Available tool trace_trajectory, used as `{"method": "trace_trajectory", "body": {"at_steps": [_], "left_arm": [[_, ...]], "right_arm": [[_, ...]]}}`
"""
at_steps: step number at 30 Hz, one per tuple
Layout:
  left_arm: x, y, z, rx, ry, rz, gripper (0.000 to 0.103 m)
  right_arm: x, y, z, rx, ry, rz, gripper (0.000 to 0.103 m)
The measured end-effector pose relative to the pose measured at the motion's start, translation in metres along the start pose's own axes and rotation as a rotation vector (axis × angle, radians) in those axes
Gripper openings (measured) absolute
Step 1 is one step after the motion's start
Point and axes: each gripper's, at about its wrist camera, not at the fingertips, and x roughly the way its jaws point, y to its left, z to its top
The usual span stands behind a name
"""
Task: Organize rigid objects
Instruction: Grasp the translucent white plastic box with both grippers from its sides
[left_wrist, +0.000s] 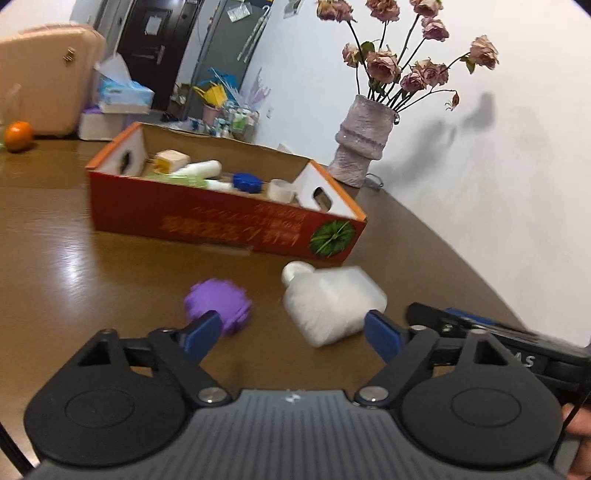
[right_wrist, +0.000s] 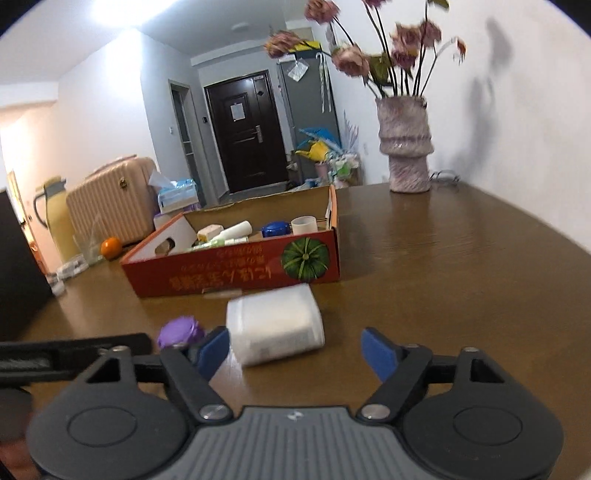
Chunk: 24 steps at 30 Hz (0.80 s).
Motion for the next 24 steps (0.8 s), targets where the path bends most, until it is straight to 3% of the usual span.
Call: {"method": "trace_trajectory", "body": {"at_steps": [2,4,5,8,9,16,24], "left_arm": [[0.021,-0.002,0.011,-0.025,0.017,-0.017,0.072],[0.043,-0.002,0.018,-0.054,0.051,-0.045,0.053],[0.053,-0.001,0.021,-0.071,0.073,-0.065,0.049],[0.073,0.001,0.021,-0.103,0.135,-0.126,0.036],[0.077,0.002,0.019,-0.101,0.144,-0.129,0.037],[0.077,0.011,0.013,-0.135,0.12,-0.162,0.035],[0.044,0.0,-0.002,-0.102,0.104,-0.105,0.034]], "right_arm": [[0.019,-0.011,0.013,0.038,0.017,0.03,0.064],[0.038,-0.022,0.025,0.081,0.03,0.065,0.059],[0.047,-0.027,0.029,0.106,0.038,0.081,0.057],[0.073,-0.037,0.034,0.169,0.084,0.12,0.034],[0.081,-0.039,0.033,0.181,0.106,0.138,0.024],[0.092,-0.046,0.019,0.233,0.099,0.187,0.025],[0.065,-0.033,0.0,0.285,0.094,0.174,0.028]]}}
